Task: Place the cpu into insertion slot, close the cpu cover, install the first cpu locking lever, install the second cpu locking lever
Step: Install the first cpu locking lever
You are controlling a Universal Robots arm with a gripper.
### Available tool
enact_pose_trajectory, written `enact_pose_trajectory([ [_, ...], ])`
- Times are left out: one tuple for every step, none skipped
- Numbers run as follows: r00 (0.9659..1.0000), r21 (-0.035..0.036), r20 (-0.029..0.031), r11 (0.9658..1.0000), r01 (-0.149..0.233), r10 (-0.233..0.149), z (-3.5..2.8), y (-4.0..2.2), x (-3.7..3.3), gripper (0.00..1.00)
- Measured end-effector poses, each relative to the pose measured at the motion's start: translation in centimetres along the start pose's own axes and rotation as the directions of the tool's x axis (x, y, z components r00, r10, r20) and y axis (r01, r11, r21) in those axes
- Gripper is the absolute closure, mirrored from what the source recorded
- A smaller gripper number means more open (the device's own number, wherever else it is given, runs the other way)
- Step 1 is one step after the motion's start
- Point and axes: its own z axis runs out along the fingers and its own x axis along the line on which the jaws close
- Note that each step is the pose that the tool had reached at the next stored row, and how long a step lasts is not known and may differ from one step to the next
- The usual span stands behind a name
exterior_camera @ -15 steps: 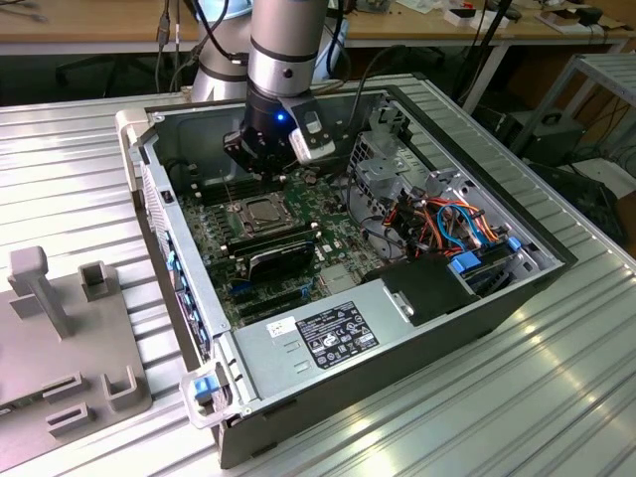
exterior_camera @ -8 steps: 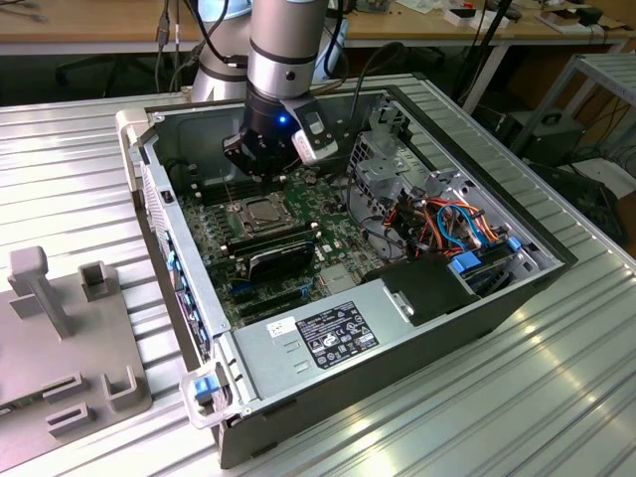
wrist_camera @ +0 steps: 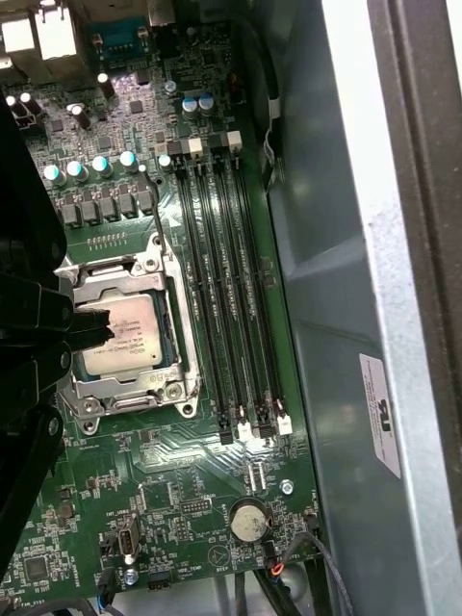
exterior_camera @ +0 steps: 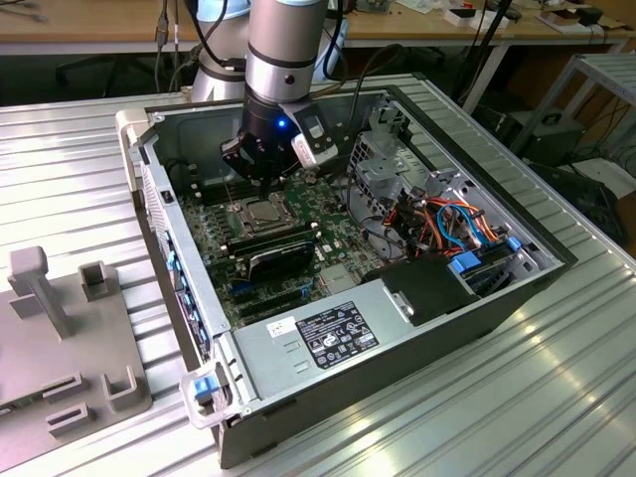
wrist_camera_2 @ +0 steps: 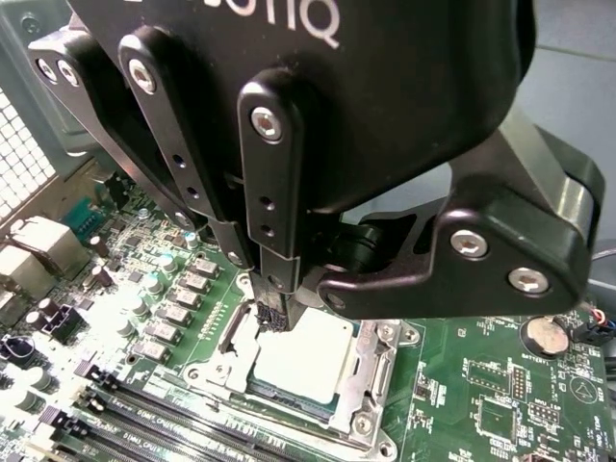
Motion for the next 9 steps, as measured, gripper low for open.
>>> enact_pose_trajectory([
  [1.0, -0.0001, 0.0, 1.0, 0.0, 0.0, 0.0, 0.0, 0.0, 0.89],
  [1.0, -0.0001, 0.0, 1.0, 0.0, 0.0, 0.0, 0.0, 0.0, 0.89],
  [1.0, -0.0001, 0.0, 1.0, 0.0, 0.0, 0.0, 0.0, 0.0, 0.89],
  [1.0, -0.0001, 0.0, 1.0, 0.0, 0.0, 0.0, 0.0, 0.0, 0.89],
  [1.0, 0.0, 0.0, 1.0, 0.0, 0.0, 0.0, 0.0, 0.0, 0.89],
  [1.0, -0.0001, 0.0, 1.0, 0.0, 0.0, 0.0, 0.0, 0.0, 0.89],
  [1.0, -0.0001, 0.0, 1.0, 0.0, 0.0, 0.0, 0.0, 0.0, 0.89],
  [1.0, -0.0001, 0.0, 1.0, 0.0, 0.0, 0.0, 0.0, 0.0, 0.89],
  [1.0, -0.0001, 0.0, 1.0, 0.0, 0.0, 0.0, 0.0, 0.0, 0.89],
])
